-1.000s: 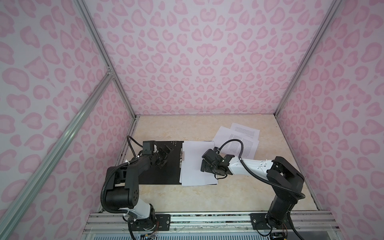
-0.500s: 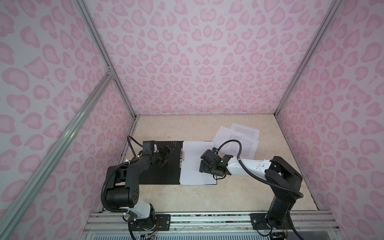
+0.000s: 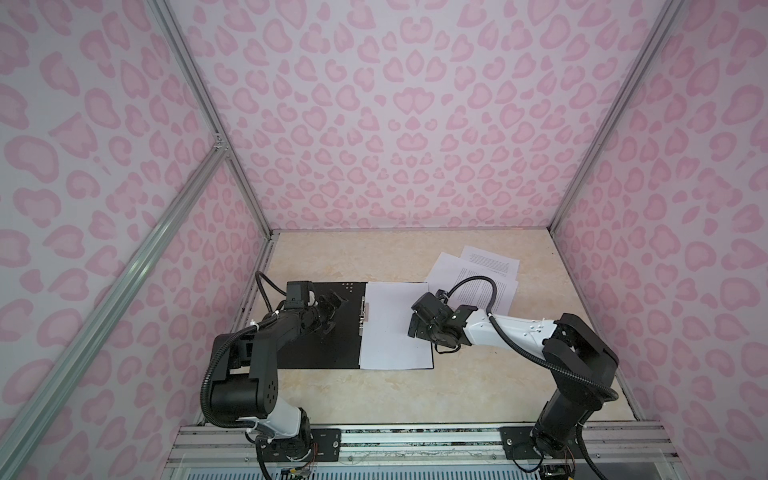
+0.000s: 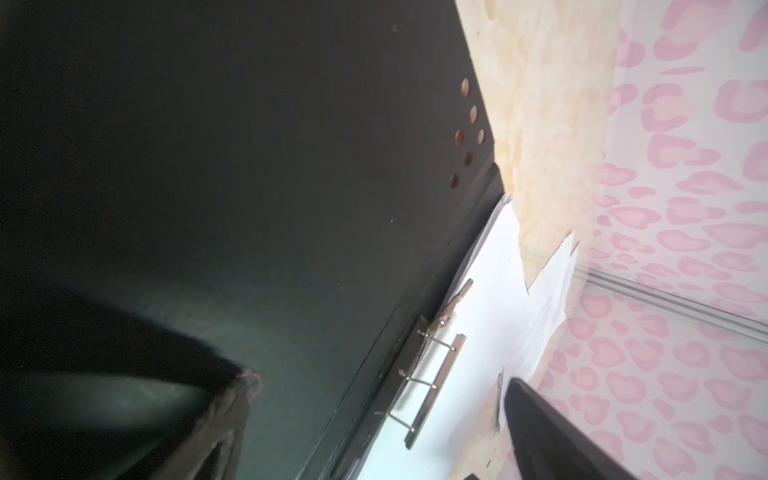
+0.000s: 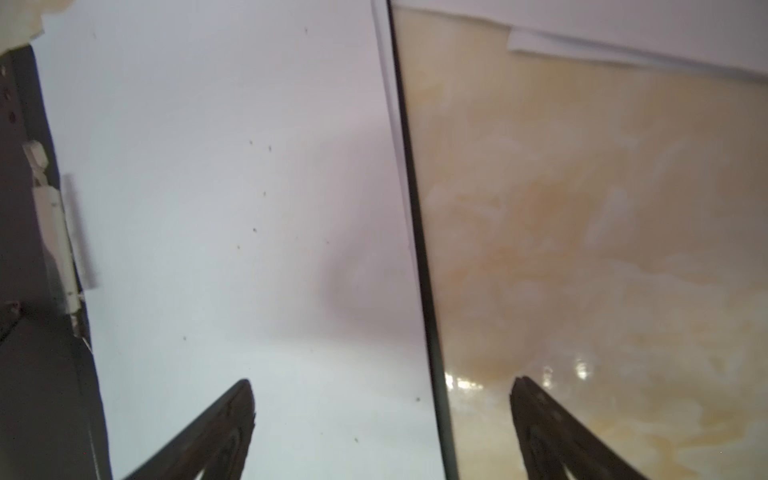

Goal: Put the files into the folder

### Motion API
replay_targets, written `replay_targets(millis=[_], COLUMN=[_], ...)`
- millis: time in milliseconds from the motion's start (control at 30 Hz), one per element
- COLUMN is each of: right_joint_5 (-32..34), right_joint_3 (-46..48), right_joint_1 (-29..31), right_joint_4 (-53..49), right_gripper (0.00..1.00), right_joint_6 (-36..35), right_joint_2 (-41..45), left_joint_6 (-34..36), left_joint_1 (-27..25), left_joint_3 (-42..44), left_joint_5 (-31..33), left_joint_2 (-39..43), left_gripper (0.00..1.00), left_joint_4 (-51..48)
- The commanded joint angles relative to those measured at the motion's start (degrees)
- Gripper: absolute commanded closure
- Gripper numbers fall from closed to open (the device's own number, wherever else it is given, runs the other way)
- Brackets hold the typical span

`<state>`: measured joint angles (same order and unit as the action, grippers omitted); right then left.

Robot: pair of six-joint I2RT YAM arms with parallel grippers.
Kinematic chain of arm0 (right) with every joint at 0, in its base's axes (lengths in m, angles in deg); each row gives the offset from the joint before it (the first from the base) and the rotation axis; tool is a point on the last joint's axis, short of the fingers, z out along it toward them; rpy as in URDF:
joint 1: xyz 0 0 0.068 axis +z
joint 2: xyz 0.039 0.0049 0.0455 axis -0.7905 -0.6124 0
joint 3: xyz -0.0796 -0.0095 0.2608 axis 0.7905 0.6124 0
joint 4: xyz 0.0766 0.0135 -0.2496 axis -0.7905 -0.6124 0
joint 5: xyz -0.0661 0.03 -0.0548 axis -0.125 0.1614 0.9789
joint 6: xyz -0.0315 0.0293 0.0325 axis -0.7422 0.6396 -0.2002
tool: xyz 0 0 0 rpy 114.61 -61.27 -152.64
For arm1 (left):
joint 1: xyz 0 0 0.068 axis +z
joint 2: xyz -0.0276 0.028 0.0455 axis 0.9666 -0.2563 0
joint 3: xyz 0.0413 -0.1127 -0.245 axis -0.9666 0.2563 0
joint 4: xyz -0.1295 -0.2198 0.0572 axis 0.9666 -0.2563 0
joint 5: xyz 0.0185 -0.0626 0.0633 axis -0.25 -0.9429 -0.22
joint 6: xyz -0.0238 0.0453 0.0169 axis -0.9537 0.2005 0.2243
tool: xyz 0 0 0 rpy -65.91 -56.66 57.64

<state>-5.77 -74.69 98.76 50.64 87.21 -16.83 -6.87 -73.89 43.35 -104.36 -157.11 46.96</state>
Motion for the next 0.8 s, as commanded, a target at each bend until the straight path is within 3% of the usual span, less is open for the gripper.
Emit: replay_targets(millis=[0,133,333,600,767], right_joint_5=[-1.1,-7.06,-10.92,-15.37,-16.39], right_joint_3=[2.31,5.62,6.05,7.68,12.97], right_joint_1=[-6.02,-20.82,-34.78,-38.17,-38.15], right_joint_4=[1.01,2.58,1.37,2.68,2.49], right_gripper=[0.03,0.03,0.03,0.05,0.05], right_joint_6=[-6.72,-15.16,-24.05,-26.37,-24.48], right_joint_2=[3.44,6.89,5.34,1.79,5.58], left_joint_6=[3.11,5.75,9.52,11.03,10.77], left_joint_1=[-1.07,-4.92,-14.7,-28.06,-33.07], left_joint_3=[-3.48,-8.3,-13.73,-19.83,-24.83], left_joint_5=[-1.41,0.28,2.87,1.57,1.55], left_joint_2=[2.45,7.3,10.83,4.35,-3.02], left_gripper=[0.03,0.03,0.03,0.03,0.03], left_joint_4=[-5.66,-10.43,-16.01,-15.72,-15.33])
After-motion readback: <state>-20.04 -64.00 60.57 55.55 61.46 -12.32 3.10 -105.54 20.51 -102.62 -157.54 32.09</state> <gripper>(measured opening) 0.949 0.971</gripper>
